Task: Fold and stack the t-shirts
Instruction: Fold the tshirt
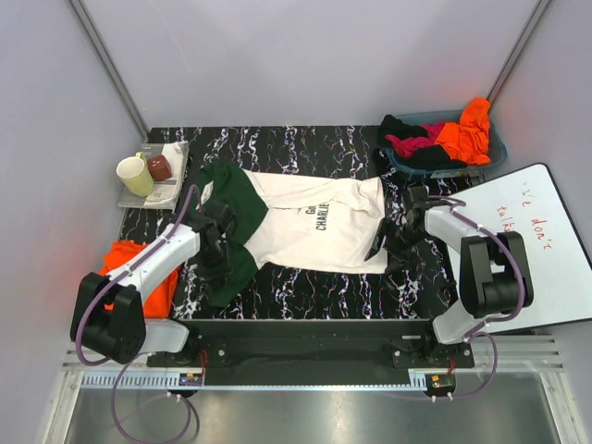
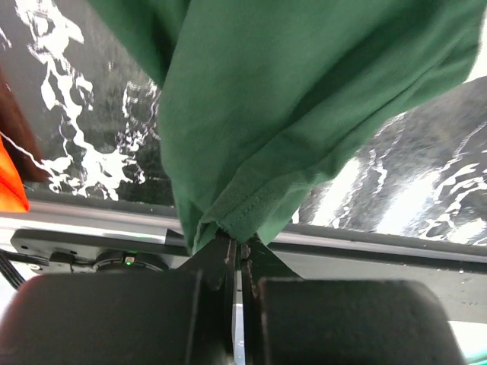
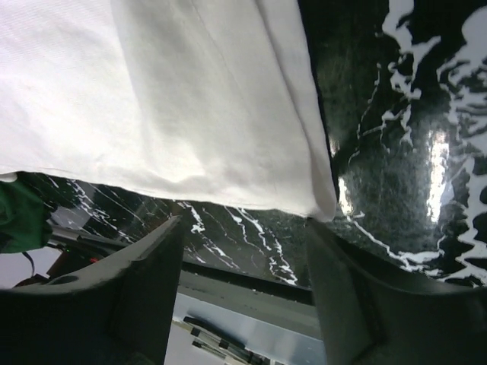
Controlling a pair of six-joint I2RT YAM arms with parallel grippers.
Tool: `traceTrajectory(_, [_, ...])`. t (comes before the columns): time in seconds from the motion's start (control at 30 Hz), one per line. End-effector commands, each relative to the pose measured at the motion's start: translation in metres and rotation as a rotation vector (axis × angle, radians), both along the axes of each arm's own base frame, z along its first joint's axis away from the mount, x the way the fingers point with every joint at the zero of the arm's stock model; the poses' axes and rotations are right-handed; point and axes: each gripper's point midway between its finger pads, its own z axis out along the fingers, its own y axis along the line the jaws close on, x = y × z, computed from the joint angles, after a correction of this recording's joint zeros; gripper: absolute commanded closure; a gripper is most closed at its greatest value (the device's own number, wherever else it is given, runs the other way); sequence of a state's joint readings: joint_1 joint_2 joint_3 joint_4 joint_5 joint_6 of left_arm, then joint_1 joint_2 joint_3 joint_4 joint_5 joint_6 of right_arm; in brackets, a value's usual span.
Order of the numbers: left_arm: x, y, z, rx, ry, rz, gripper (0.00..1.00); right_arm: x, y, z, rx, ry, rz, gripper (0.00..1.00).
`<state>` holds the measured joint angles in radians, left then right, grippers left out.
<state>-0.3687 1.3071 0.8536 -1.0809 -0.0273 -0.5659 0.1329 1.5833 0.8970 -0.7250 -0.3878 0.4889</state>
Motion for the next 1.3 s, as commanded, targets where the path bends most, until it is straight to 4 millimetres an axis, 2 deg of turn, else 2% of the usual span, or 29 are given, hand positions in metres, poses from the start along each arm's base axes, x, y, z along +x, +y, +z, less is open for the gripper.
traceTrajectory(0.0, [0.031,-0.014,0.026,-0.009,-0.113,-0.025,1.00,0.023,0.009,0.001,0.038,-0.054,-0.011,0.40])
traceTrajectory(0.03, [0.031,-0.018,0.030,-0.011,-0.116,-0.040,1.00,0.027,0.010,-0.001,0.041,-0.058,-0.008,0.59])
traceTrajectory(0.13, [0.039,-0.032,0.051,-0.031,-0.157,-0.068,1.00,0.034,0.013,-0.003,0.053,-0.060,-0.005,0.84])
traceTrajectory(0.27, [0.036,-0.056,0.060,-0.060,-0.156,-0.128,1.00,0.040,0.015,-0.002,0.063,-0.069,0.008,0.88])
traceTrajectory(0.4, [0.021,-0.080,0.045,-0.043,-0.079,-0.238,1.00,0.045,0.017,-0.001,0.071,-0.071,0.018,0.89])
traceTrajectory(0.5, [0.004,-0.108,0.036,-0.025,-0.030,-0.367,1.00,0.046,0.018,-0.002,0.076,-0.067,0.025,0.89])
traceTrajectory(0.57, [0.000,-0.122,0.031,-0.011,-0.004,-0.409,1.00,0.046,0.018,-0.003,0.078,-0.065,0.031,0.89])
traceTrajectory(0.6, [-0.006,-0.134,0.034,-0.012,-0.007,-0.455,1.00,0.046,0.018,-0.003,0.078,-0.065,0.031,0.89])
traceTrajectory(0.77, [-0.018,-0.154,0.029,0.087,0.036,-0.597,1.00,0.046,0.018,-0.005,0.077,-0.058,0.038,0.88])
traceTrajectory(0.8, [-0.023,-0.160,0.032,0.094,0.038,-0.632,0.93,0.045,0.018,-0.007,0.078,-0.052,0.041,0.88])
traceTrajectory(0.87, [-0.026,-0.161,0.032,0.128,0.047,-0.653,0.51,0.045,0.019,-0.007,0.082,-0.048,0.044,0.88])
traceTrajectory(0.9, [-0.029,-0.159,0.035,0.148,0.044,-0.658,0.18,0.046,0.019,-0.007,0.084,-0.049,0.046,0.88])
traceTrajectory(0.93, [-0.025,-0.156,0.038,0.179,0.014,-0.638,0.05,0.047,0.020,-0.007,0.087,-0.047,0.048,0.88])
traceTrajectory(0.97, [-0.023,-0.153,0.044,0.185,-0.012,-0.627,0.01,0.048,0.020,-0.007,0.089,-0.051,0.050,0.88])
traceTrajectory(1.17, [-0.018,-0.128,0.074,0.160,-0.177,-0.461,0.01,0.051,0.021,-0.006,0.094,-0.054,0.059,0.87])
traceTrajectory(1.2, [-0.017,-0.115,0.070,0.170,-0.175,-0.419,0.03,0.051,0.021,-0.007,0.096,-0.049,0.059,0.87])
traceTrajectory(1.23, [-0.016,-0.108,0.076,0.142,-0.200,-0.363,0.12,0.051,0.022,-0.008,0.098,-0.050,0.065,0.87])
traceTrajectory(1.27, [-0.013,-0.100,0.075,0.134,-0.205,-0.325,0.16,0.050,0.022,-0.009,0.098,-0.046,0.065,0.87])
